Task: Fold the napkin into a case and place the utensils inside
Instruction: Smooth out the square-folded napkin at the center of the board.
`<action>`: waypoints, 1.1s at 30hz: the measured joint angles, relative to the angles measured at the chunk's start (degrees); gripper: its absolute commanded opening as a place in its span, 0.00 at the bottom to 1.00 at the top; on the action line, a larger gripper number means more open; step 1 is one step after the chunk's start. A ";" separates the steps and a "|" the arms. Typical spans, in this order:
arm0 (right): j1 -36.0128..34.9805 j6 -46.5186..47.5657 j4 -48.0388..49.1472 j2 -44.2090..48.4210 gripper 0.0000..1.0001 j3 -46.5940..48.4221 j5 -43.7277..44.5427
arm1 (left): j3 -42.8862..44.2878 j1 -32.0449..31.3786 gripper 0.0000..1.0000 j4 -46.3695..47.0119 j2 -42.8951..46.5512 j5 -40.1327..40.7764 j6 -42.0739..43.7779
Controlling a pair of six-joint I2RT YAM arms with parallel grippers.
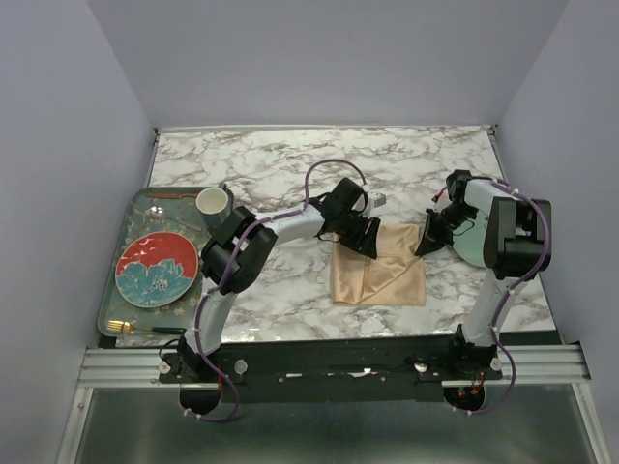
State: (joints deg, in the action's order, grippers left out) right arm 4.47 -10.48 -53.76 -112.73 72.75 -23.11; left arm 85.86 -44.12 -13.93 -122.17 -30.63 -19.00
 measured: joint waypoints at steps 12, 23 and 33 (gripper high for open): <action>0.00 0.00 -0.13 -0.11 0.01 0.11 0.17 | 0.61 -0.63 0.31 0.13 -1.29 -1.31 -2.78; 0.00 -0.02 -0.13 -0.11 0.01 0.11 0.37 | 1.27 -1.49 0.00 1.11 -1.29 -2.05 -4.55; 0.00 -0.04 -0.13 -0.11 0.05 0.11 0.35 | 2.47 -5.49 0.00 5.64 -1.29 -6.60 -6.95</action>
State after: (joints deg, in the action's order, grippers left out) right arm 4.47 -10.52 -53.89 -112.84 72.86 -22.76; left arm 88.33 -49.60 -8.29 -123.46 -37.23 -25.96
